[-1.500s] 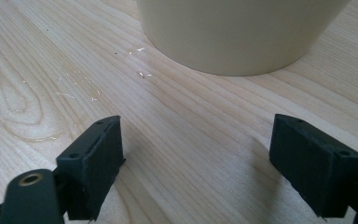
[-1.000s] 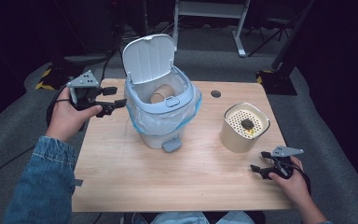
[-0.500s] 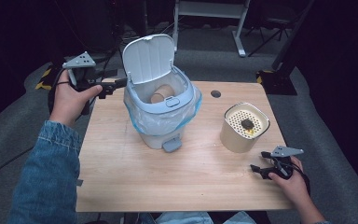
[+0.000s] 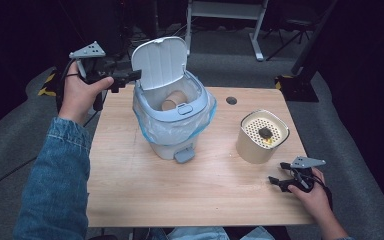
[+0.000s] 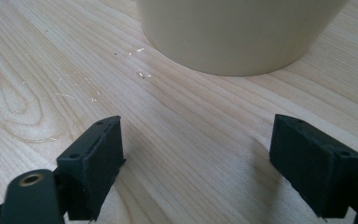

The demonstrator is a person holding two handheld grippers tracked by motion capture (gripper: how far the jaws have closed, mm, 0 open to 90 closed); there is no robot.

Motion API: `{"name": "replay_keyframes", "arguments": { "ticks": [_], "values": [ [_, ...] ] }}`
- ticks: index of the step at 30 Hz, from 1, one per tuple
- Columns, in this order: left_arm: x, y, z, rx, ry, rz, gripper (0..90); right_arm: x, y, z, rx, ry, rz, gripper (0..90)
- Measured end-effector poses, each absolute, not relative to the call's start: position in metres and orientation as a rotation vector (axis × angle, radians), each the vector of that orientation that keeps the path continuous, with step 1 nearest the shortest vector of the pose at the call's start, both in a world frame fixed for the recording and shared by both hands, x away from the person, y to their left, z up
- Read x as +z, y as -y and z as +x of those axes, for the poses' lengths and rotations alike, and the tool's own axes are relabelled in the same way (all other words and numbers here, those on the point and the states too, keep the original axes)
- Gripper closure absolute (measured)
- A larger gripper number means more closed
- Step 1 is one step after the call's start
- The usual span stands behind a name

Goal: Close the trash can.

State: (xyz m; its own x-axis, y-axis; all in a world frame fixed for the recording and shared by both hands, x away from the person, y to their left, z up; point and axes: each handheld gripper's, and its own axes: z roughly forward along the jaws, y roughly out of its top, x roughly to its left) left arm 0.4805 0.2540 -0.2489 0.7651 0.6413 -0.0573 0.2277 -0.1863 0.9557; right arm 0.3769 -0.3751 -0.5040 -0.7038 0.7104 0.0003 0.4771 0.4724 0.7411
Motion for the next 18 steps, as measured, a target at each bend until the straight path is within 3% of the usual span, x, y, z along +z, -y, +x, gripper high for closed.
{"name": "replay_keyframes", "arguments": {
  "ticks": [3, 18],
  "values": [
    [-0.246, -0.248, 0.480, 0.442, -0.676, 1.787, 36.1, -0.504, 0.375, 0.377, 1.070, -2.416, 1.006, 17.7],
    [-0.233, -0.236, 0.469, 0.385, -0.591, 1.766, 40.8, -0.504, 0.375, 0.377, 1.070, -2.417, 1.006, 17.7]
  ]
}}
